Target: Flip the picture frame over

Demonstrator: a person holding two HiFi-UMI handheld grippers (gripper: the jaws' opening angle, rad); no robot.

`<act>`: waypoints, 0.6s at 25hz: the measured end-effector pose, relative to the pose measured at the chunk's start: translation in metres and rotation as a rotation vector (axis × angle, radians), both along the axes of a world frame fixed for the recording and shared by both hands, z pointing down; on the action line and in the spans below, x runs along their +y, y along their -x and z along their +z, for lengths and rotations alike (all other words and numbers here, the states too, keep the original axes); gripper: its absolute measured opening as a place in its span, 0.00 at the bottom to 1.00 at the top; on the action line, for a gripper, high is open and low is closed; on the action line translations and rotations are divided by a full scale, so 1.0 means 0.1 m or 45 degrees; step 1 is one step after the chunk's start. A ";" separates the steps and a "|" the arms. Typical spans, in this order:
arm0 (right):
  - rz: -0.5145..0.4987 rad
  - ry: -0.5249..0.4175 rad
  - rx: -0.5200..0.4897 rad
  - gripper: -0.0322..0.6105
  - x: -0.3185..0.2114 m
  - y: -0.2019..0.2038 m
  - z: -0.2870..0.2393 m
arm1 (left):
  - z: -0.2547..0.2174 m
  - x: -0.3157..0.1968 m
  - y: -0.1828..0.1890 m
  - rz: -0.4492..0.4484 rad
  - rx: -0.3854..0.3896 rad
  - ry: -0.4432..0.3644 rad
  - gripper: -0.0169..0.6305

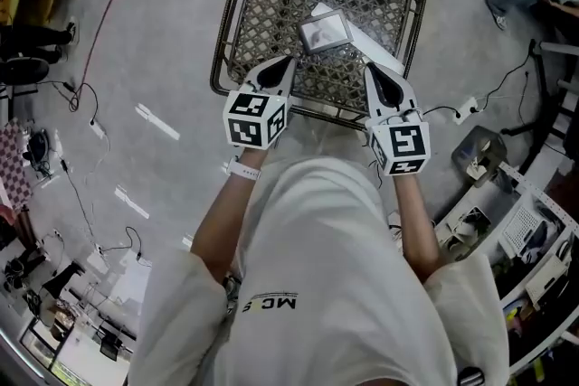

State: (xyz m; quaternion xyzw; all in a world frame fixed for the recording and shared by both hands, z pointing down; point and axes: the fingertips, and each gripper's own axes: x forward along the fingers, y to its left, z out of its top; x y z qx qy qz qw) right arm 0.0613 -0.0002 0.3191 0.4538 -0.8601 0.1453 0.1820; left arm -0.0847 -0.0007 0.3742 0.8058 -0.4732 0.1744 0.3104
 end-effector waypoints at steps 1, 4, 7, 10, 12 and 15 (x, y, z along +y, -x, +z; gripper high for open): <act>0.004 -0.007 0.005 0.07 0.00 -0.01 -0.04 | -0.09 0.02 0.00 0.005 -0.011 -0.020 0.06; 0.016 -0.031 0.007 0.08 0.00 -0.04 -0.13 | -0.32 0.07 0.00 0.012 -0.040 -0.077 0.06; 0.026 -0.047 -0.036 0.08 0.01 -0.05 -0.23 | -0.52 0.12 0.00 0.018 -0.079 -0.131 0.06; 0.034 -0.059 -0.089 0.08 0.01 -0.04 -0.31 | -0.67 0.13 0.00 0.018 -0.099 -0.183 0.06; 0.029 -0.063 -0.105 0.08 0.04 -0.02 -0.36 | -0.74 0.17 0.02 0.014 -0.105 -0.202 0.06; 0.005 -0.064 -0.138 0.08 0.09 -0.01 -0.46 | -0.83 0.19 0.02 0.012 -0.116 -0.229 0.06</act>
